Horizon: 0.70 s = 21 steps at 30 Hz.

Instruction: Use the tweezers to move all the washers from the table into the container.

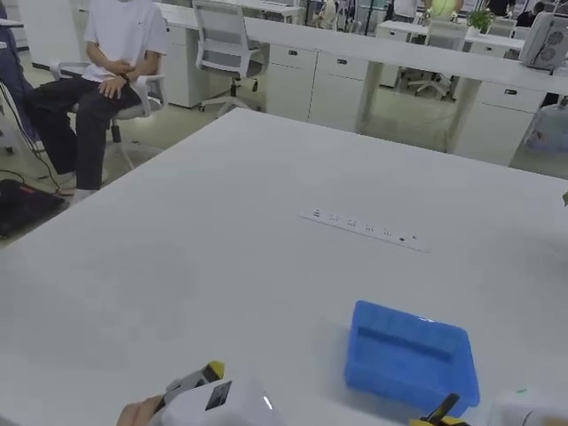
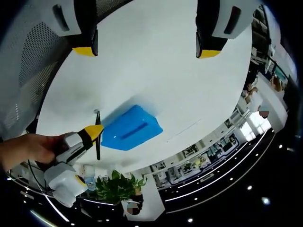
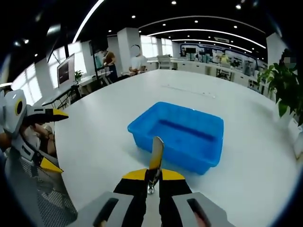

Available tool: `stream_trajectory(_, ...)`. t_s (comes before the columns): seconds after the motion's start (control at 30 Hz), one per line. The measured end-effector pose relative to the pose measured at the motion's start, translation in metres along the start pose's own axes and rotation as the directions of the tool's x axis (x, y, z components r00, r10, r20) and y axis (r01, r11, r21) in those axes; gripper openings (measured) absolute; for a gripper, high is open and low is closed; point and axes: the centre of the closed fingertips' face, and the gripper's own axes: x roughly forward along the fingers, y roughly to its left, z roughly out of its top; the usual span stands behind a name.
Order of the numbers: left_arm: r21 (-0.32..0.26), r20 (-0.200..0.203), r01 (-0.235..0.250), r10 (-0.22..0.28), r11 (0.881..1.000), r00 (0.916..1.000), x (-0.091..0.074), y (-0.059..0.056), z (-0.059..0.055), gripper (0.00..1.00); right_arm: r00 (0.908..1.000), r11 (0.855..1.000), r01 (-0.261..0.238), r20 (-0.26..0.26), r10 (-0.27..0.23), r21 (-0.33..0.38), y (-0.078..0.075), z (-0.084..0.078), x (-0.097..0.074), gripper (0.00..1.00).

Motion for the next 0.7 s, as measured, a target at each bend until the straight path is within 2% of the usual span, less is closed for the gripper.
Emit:
stream_trajectory(0.17,0.001,-0.002,-0.003,0.003,1.0,1.0,-0.0001,0.0005,-0.0004,0.87,1.0,1.0,0.004,0.008,-0.003,-0.011,0.0015,0.0008,0.0009,0.05)
stream_trajectory(0.37,-0.004,-0.003,-0.011,0.011,1.0,0.9999,-0.0006,0.0026,-0.0008,0.87,1.0,0.998,-0.006,-0.001,0.006,-0.062,0.0039,0.0018,0.0017,0.05)
stream_trajectory(0.7,0.001,-0.011,-0.014,0.014,1.0,0.9998,0.0004,0.003,-0.0022,0.86,0.9998,0.998,-0.018,0.005,0.019,-0.067,0.0059,0.0065,-0.0001,0.05)
